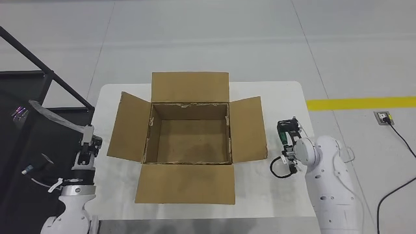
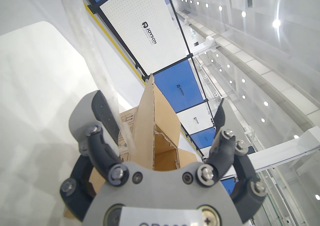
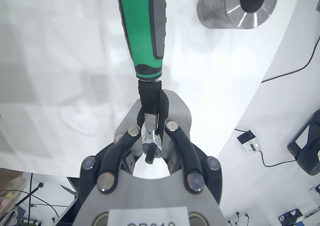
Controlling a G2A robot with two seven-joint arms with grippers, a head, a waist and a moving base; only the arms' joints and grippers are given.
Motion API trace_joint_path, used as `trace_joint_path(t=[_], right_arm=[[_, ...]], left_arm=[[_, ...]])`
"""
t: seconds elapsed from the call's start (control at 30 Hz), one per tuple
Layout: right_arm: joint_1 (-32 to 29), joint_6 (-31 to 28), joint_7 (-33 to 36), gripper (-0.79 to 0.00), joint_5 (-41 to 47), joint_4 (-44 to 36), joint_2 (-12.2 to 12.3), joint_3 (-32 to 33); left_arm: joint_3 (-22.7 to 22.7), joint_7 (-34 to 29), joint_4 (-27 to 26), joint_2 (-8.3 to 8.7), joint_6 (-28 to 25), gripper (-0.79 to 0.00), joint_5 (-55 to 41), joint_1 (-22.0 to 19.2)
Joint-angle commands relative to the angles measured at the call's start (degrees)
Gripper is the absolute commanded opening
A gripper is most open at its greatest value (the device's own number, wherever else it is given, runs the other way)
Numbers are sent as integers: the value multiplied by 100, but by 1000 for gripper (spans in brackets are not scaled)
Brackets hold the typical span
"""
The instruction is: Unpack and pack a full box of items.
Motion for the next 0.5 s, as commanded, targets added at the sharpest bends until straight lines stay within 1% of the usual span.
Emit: trace_joint_path(t=[0.0, 0.2, 0.23, 0.27, 0.33, 0.4, 0.47], right_arm=[[21, -20, 1, -785, 13, 83, 12, -20], [86, 12, 75, -776, -4, 220, 35, -136], [104, 14, 87, -705, -7, 249, 40, -149], [123, 7, 105, -656, -13, 285, 44, -168], [167, 2, 111, -634, 4, 366, 52, -195], [210, -1, 107, -646, 33, 453, 59, -221], [263, 10, 98, -640, 42, 541, 67, -242]], left_arm=[[19, -11, 1, -3, 2, 0, 25, -6], [30, -19, -6, -9, -14, 0, 56, -12], [26, -20, -5, -9, -17, 0, 56, -10], [18, -19, -2, -10, -22, 0, 50, -6], [6, -15, 10, -12, -38, 0, 34, 4], [3, -12, 27, -15, -50, 0, 23, 14], [4, -7, 26, -18, -49, 0, 28, 19]])
